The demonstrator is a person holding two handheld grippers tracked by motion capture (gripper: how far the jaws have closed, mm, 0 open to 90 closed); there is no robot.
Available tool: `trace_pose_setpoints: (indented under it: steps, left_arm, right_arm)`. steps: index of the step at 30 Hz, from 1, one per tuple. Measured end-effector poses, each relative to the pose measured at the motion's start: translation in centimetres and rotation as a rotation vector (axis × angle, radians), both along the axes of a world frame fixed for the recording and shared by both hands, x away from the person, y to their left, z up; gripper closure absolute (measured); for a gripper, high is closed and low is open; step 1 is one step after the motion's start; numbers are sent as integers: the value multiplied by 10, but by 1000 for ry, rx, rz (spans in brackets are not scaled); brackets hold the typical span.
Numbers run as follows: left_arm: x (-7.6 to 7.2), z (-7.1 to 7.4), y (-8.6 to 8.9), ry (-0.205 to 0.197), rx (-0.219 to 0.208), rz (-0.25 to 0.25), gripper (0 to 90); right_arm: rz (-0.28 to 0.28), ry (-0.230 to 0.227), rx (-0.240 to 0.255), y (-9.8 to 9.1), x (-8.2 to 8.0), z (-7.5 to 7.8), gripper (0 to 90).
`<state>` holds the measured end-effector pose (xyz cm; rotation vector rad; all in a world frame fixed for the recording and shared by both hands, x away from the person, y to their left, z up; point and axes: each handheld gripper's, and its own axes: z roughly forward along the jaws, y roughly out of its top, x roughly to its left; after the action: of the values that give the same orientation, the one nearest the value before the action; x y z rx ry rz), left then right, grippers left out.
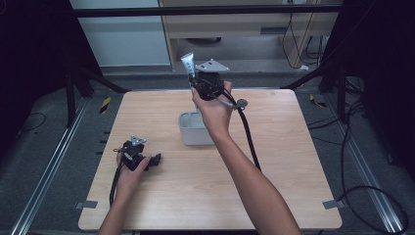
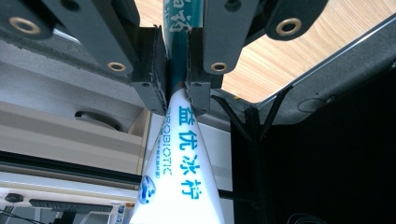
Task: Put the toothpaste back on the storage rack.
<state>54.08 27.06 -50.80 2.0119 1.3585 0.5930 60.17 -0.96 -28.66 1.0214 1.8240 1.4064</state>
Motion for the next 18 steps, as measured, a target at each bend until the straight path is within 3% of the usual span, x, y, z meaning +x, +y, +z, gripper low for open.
trace_pose_setpoints:
  steps: [18]
  left_arm:
    - [0, 0, 0, -1, 0, 0, 0]
  right_arm:
    - [-9, -15, 15, 8, -3, -16, 794]
